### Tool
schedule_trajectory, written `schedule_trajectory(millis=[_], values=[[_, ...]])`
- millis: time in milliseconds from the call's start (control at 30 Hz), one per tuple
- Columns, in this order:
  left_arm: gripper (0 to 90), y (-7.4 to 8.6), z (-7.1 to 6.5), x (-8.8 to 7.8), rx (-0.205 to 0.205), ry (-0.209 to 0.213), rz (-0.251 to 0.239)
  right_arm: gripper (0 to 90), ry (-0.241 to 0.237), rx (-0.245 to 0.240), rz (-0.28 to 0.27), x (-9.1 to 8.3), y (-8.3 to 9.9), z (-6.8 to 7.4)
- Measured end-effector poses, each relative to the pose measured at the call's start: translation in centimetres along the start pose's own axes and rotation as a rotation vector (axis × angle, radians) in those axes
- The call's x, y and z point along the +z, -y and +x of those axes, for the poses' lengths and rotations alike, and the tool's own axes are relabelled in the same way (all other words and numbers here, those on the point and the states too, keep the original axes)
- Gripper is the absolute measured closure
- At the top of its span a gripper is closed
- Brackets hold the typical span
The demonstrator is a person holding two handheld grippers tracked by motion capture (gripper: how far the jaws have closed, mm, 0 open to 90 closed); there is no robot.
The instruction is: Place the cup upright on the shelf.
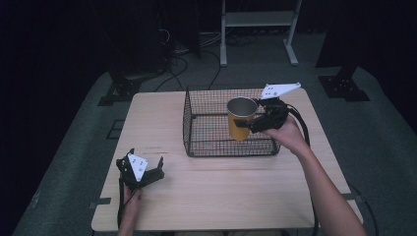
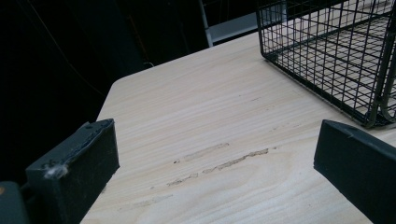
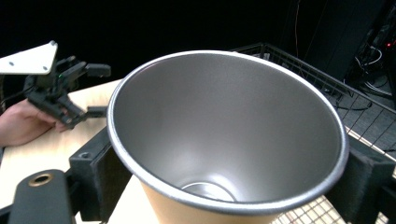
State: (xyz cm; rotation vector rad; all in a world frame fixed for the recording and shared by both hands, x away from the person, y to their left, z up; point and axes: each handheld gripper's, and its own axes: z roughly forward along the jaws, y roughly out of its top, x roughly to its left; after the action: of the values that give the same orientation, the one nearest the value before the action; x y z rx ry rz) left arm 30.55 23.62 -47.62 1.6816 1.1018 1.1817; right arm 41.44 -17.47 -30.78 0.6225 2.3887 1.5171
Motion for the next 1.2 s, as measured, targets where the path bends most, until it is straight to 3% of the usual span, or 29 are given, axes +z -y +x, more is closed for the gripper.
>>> schedule_trajectory(millis=[333,633,1067,1200], values=[[0.0,0.0,0.0,0.0,-0.003,0.001,-0.001,12.7,-0.002,0.041,0.002,3.0,-0.7,-2.8],[0.0,0.0,0.1,0.0,-0.007,0.001,-0.001,12.7,0.001,0.069,0.023,5.3,-0.6,-4.3],[0.0,0.0,0.1,0.0,-0.008,0.000,0.000,12.7,-0.008,0.003,0.066,8.9,0.1,-5.6],[0.0,0.0,0.1,0.0,-0.013,0.000,0.000,12.6,-0.010,0.014,0.076,9.4,0.6,-6.1]])
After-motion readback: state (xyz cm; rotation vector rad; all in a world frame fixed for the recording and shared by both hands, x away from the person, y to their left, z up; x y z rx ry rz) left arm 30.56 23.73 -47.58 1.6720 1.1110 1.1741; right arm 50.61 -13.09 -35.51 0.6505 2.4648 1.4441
